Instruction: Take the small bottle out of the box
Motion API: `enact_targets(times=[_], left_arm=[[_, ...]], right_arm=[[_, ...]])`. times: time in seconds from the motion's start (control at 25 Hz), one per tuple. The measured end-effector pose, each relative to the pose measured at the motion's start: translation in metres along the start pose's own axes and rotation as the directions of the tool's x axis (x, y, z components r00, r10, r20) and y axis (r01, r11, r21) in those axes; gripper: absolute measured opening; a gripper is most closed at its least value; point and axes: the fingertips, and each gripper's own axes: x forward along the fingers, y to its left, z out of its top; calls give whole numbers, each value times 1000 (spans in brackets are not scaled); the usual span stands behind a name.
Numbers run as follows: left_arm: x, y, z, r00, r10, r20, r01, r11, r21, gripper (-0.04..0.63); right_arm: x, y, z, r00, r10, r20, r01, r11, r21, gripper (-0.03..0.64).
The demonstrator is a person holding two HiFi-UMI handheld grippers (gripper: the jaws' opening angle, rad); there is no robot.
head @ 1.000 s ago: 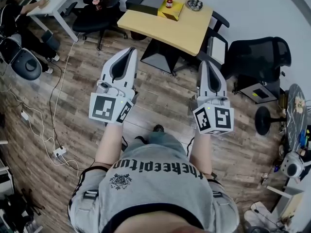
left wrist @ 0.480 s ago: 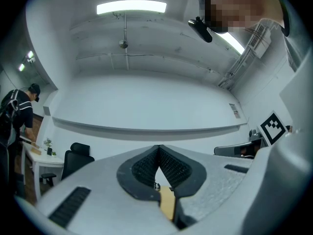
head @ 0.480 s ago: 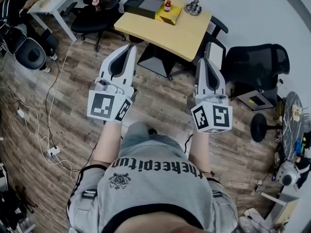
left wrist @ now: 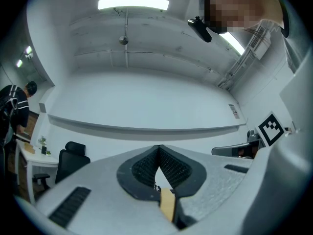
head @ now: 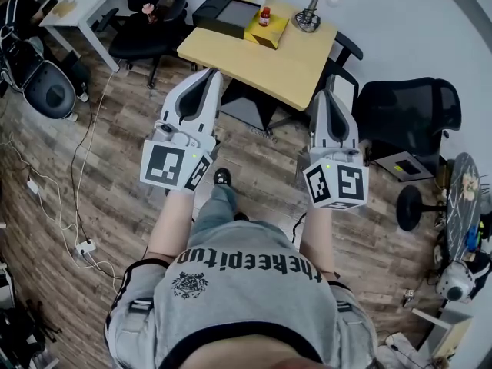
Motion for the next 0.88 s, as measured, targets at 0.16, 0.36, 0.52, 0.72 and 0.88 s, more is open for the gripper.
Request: enact_targets(times=[0.16,0.36,0.52,0.72,0.88], left_arm=[[32,25,-4,1000,-10,11,10,1000,3,3],[70,57,-12,1000,-26,13,26,1000,0,3],[97,80,-19,999,-43,11,43,999,-3,3],[127,107,-28,998,-66,8,66,998,-6,3],[146,129,-37,997,-80,8,81,997,-4,3]], right_arm=[[39,-8,-3,1000,-6,3,6,1000,-8,2],[85,-15,-5,1000,-27,10,28,999,-19,2],[117,-19,-10,999,-42,7,42,999,-16,2],[155,-22,-16,998,-63,10,63,998,-12,2],[182,-23,-21,997,-74,17,74,997,-10,2]])
